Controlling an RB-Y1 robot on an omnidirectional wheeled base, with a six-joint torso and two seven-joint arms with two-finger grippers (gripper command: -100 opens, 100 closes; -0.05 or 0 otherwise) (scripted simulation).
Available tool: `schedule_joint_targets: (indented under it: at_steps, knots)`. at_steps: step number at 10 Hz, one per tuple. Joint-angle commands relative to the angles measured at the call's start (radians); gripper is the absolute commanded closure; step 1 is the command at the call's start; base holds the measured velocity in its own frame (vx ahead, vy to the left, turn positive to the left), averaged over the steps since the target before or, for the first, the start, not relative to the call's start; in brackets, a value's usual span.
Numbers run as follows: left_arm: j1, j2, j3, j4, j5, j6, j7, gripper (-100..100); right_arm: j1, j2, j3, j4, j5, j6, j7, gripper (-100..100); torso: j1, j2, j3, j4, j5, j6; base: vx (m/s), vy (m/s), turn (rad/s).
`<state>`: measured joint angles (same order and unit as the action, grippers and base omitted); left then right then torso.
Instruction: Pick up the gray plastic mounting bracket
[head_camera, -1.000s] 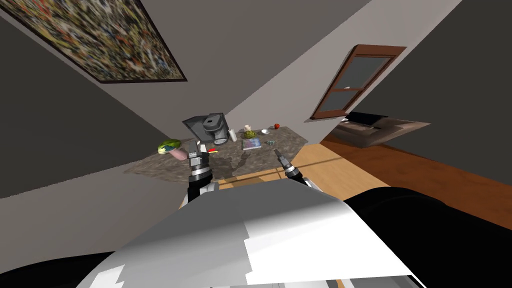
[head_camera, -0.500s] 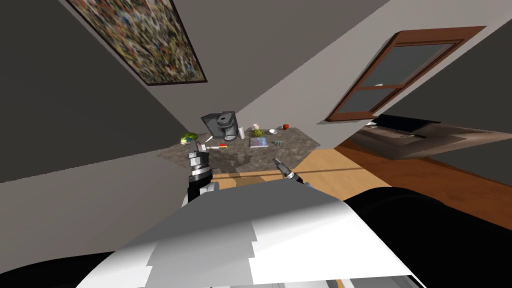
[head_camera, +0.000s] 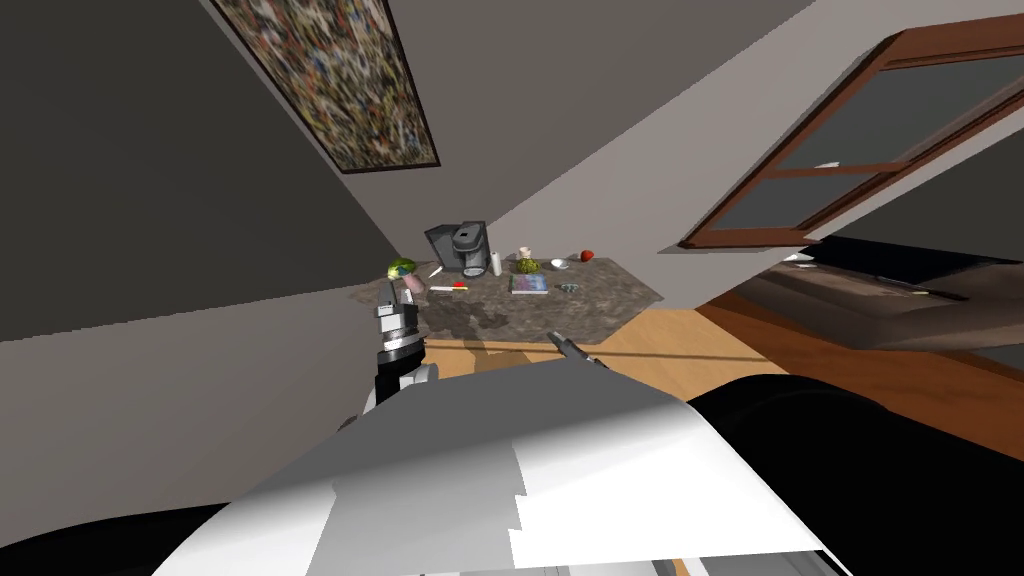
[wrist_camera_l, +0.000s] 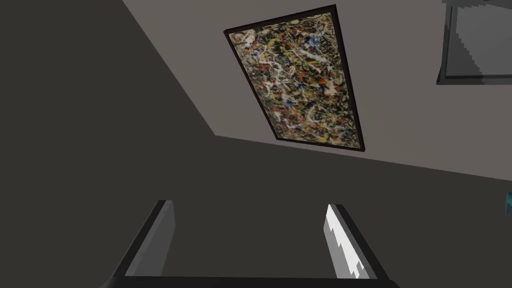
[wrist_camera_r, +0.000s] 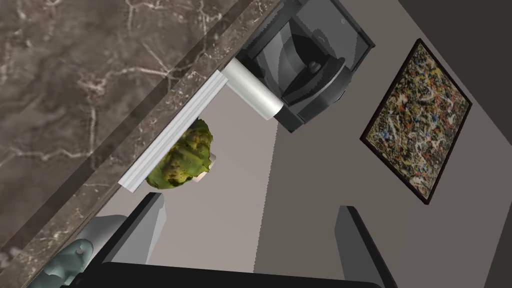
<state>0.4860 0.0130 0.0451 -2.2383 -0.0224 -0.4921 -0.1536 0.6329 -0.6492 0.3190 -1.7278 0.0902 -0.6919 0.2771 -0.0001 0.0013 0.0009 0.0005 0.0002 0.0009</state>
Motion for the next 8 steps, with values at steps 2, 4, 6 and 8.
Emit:
schedule_joint_targets:
  at_steps: [2,4,6,8]
  knots:
    - [0.000,0.000,0.000,0.000,0.000,0.000,0.000,0,0.012,-0.048,0.032,0.069,0.002,-0.023,0.024,-100,0.001,0.000,0.000,0.000,0.000,-0.001,-0.009,0.043,0.226]
    - [0.000,0.000,0.000,0.000,0.000,0.000,0.000,0,0.021,-0.088,0.061,0.120,0.004,-0.048,0.045,-100,-0.001,0.000,0.000,0.000,0.000,0.000,-0.002,0.027,0.128]
    - [0.000,0.000,0.000,0.000,0.000,0.000,0.000,0,0.021,-0.088,0.061,0.152,0.004,-0.048,0.045,-100,0.000,0.000,0.000,0.000,0.000,0.000,-0.001,0.025,0.093]
    - [0.000,0.000,0.000,0.000,0.000,0.000,0.000,0,0.030,-0.129,0.089,0.190,0.006,-0.072,0.066,-100,-0.002,0.000,0.000,0.000,0.000,0.000,0.003,0.024,0.140]
